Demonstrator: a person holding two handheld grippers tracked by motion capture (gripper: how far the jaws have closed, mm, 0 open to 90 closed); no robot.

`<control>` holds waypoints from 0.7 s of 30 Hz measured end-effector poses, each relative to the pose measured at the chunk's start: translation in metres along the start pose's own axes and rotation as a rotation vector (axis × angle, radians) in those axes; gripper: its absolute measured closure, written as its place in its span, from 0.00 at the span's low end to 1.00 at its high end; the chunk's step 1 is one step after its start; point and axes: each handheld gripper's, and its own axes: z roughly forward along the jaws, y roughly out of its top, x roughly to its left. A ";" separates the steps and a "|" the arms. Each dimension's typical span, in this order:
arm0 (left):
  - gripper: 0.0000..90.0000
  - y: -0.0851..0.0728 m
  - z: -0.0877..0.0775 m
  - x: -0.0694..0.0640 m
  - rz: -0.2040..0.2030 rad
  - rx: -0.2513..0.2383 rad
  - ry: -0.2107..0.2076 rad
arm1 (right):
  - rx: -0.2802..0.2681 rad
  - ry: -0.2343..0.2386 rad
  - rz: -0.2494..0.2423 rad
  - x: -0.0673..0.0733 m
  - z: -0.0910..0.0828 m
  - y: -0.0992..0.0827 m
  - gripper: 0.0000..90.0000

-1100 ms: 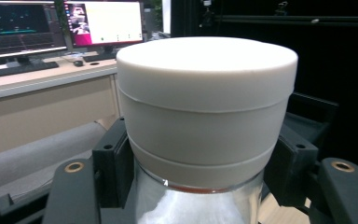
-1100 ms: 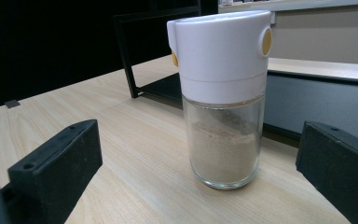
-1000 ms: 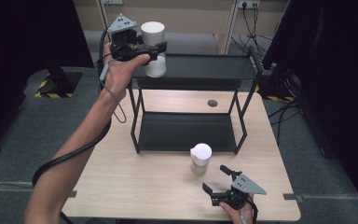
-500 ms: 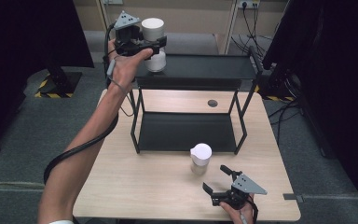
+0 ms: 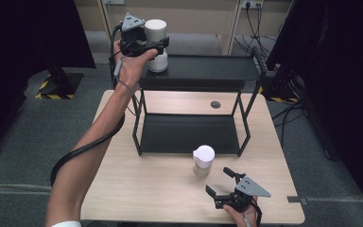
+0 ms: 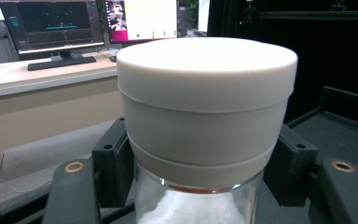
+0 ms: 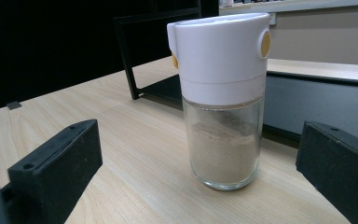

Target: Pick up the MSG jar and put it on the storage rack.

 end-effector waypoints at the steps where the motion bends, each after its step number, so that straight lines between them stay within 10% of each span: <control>1: 0.39 -0.001 0.000 0.000 0.002 -0.002 0.000 | 0.000 0.000 0.000 0.000 0.000 0.000 0.01; 12: 0.37 -0.003 -0.003 -0.001 -0.004 -0.009 0.001 | 0.001 0.003 -0.003 0.001 0.001 0.000 0.01; 21: 0.06 0.009 -0.004 -0.011 -0.061 0.045 0.050 | 0.002 0.006 -0.005 0.001 0.001 0.000 0.01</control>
